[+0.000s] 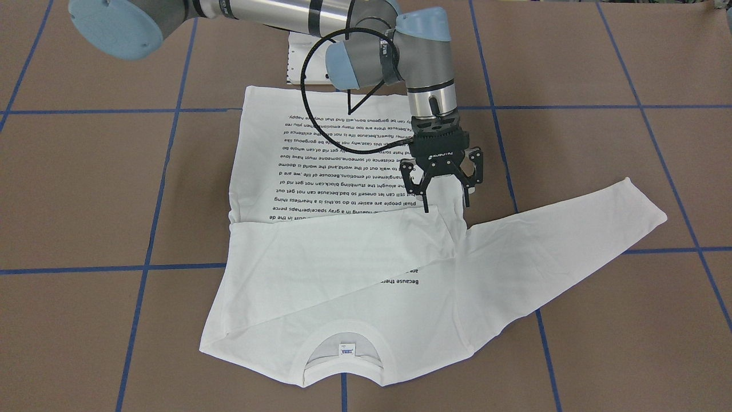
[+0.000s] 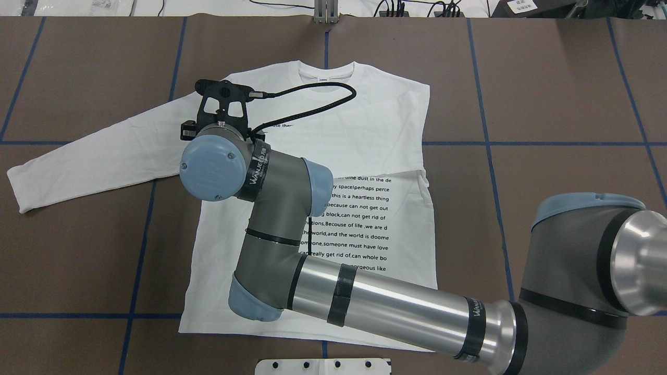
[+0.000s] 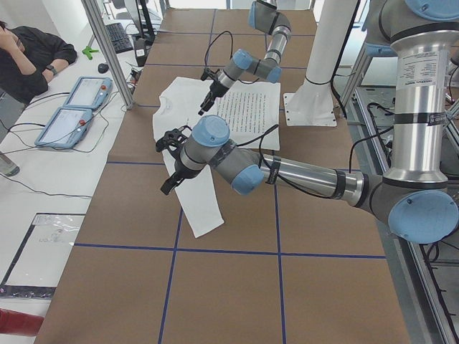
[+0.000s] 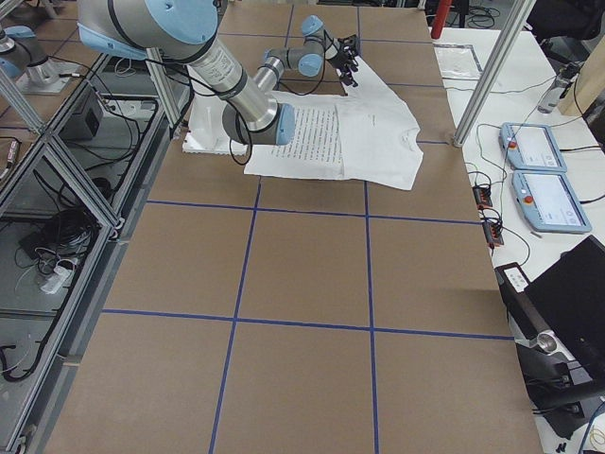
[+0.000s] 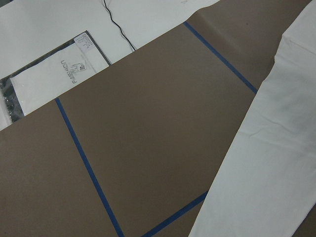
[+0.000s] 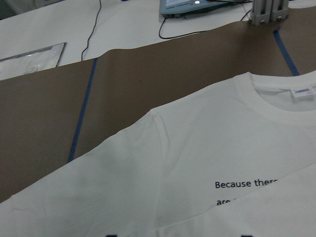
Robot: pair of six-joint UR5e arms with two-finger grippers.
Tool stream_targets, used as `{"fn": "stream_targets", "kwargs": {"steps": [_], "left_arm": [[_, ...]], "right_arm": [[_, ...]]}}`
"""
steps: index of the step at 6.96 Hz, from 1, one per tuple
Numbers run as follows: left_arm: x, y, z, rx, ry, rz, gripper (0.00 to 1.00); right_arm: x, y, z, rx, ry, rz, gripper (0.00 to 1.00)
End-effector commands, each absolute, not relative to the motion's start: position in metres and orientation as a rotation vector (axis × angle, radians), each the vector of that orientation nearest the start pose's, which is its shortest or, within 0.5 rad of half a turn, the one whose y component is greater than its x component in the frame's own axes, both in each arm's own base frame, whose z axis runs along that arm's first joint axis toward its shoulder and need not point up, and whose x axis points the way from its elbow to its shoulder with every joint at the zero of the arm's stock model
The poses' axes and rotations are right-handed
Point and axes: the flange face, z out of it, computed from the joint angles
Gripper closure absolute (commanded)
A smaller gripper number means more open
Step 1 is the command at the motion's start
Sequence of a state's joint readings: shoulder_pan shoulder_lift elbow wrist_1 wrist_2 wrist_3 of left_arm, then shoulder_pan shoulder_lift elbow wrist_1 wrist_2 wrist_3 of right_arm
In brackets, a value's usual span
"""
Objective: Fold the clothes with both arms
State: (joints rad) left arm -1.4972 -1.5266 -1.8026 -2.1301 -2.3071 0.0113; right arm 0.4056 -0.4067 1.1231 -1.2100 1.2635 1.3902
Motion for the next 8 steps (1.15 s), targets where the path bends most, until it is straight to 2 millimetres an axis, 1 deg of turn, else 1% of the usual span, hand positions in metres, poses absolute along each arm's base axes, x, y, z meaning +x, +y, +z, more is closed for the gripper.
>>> {"fn": "stream_targets", "kwargs": {"steps": [1, 2, 3, 4, 5, 6, 7, 8], "left_arm": [[-0.03, -0.496, 0.509, 0.74, 0.721, 0.37, 0.0], [-0.028, -0.482, 0.519, 0.78, 0.728, 0.374, 0.0], [-0.009, -0.482, 0.539, 0.743, 0.756, 0.374, 0.0], [0.014, -0.482, 0.548, 0.701, 0.793, 0.349, 0.0], [0.031, -0.474, 0.564, 0.676, 0.846, 0.29, 0.0], [0.046, -0.459, 0.591, 0.701, 0.856, 0.226, 0.0], [0.073, -0.443, 0.615, 0.694, 0.853, 0.173, 0.0], [0.093, -0.436, 0.634, 0.677, 0.817, 0.177, 0.0]], "right_arm": [[-0.623, -0.55, 0.07, 0.38, -0.779, 0.358, 0.0], [-0.573, -0.567, 0.099, 0.344, -0.792, 0.249, 0.0], [-0.515, -0.572, 0.134, 0.37, -0.773, 0.172, 0.0], [-0.454, -0.574, 0.167, 0.351, -0.778, 0.094, 0.0], [-0.384, -0.567, 0.204, 0.346, -0.807, 0.004, 0.0], [-0.339, -0.553, 0.231, 0.349, -0.825, -0.062, 0.0], [-0.325, -0.542, 0.246, 0.351, -0.822, -0.059, 0.0], [-0.325, -0.542, 0.247, 0.349, -0.819, -0.051, 0.0]]}}
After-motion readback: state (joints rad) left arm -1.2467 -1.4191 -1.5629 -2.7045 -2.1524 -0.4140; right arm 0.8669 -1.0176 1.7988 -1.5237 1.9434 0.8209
